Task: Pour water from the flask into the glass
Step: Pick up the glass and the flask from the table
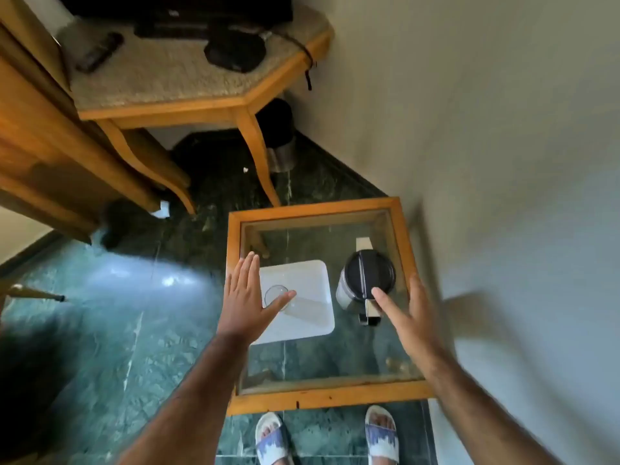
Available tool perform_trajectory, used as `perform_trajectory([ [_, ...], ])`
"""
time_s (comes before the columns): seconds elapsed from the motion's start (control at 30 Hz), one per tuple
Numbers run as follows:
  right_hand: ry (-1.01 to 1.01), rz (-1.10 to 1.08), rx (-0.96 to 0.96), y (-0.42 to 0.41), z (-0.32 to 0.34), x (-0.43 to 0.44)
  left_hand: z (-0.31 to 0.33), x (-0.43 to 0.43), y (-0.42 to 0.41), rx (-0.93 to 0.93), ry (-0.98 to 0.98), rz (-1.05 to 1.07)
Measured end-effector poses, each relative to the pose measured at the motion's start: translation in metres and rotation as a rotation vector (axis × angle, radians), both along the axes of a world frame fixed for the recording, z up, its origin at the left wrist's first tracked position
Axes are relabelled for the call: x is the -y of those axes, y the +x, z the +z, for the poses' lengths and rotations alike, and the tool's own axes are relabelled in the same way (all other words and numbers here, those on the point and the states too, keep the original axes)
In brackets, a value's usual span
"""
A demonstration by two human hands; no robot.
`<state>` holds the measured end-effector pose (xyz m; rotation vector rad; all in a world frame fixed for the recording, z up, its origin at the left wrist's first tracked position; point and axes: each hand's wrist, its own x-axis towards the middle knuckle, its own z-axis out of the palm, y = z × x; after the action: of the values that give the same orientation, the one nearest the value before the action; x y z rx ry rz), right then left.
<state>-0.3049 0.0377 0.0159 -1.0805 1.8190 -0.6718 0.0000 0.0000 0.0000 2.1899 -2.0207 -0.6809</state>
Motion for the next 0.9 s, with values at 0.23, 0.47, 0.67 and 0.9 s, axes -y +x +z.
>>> perform_trajectory([
  [0.23, 0.189, -0.134, 0.341, 0.020, -0.037, -0.026, -0.086, -0.011, 0.007, -0.081, 0.156, 0.222],
  [0.47, -0.087, -0.239, 0.534, 0.034, -0.080, -0.029, -0.144, -0.011, -0.003, -0.430, 0.203, 0.513],
  [0.67, -0.200, -0.351, 0.623, 0.051, -0.088, -0.031, -0.163, -0.012, -0.015, -0.541, 0.133, 0.650],
  [0.9, -0.218, -0.354, 0.703, 0.033, -0.085, -0.023, -0.160, -0.001, -0.020, -0.562, 0.106, 0.626],
])
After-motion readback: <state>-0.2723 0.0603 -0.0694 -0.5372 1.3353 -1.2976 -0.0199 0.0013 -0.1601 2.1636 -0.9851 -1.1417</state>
